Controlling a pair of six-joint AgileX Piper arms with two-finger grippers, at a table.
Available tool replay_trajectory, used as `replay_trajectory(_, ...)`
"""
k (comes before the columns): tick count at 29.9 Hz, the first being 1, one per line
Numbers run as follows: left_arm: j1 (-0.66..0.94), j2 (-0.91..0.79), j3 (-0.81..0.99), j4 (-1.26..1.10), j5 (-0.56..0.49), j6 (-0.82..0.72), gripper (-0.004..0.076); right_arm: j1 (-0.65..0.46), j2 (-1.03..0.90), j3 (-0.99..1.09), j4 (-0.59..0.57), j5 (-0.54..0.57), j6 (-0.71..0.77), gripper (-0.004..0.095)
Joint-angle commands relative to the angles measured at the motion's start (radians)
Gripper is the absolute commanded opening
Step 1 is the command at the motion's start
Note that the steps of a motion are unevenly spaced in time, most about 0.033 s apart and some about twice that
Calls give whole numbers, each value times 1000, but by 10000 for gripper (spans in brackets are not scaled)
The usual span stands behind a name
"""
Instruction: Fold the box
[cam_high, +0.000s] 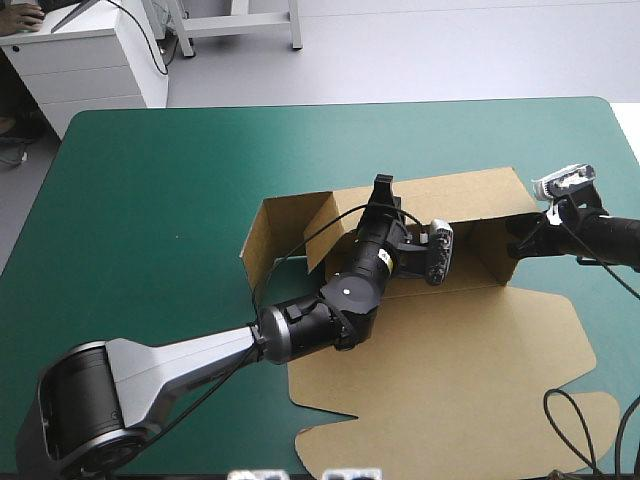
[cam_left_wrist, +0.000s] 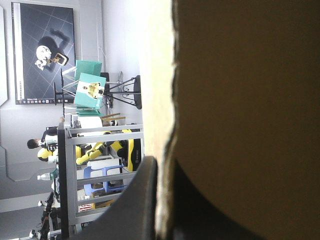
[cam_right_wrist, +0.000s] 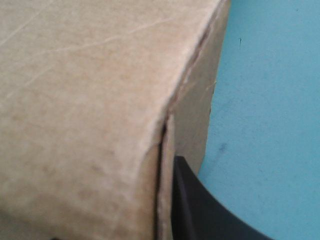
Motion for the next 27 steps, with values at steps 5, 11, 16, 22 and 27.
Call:
replay_trajectory(5,-2,-48,-21,15,9,-17,-6,-1,-21,-23,55,14,25,1)
replay_trajectory(11,-2,-48,-21,41,15,-17,116,1,-21,-23,2,2,77,1)
replay_trajectory(16,-11,-51,-21,46,12,-17,262,76,-21,-23,-133,-95,187,1)
replay_trajectory(22,-76,-62,-23,69,62,-18,262,158,-21,-23,-188,-206,298,1)
replay_trajectory(27,-139,-73,-23,67,83,-21,262,158,-21,-25,-187,-211,315,1)
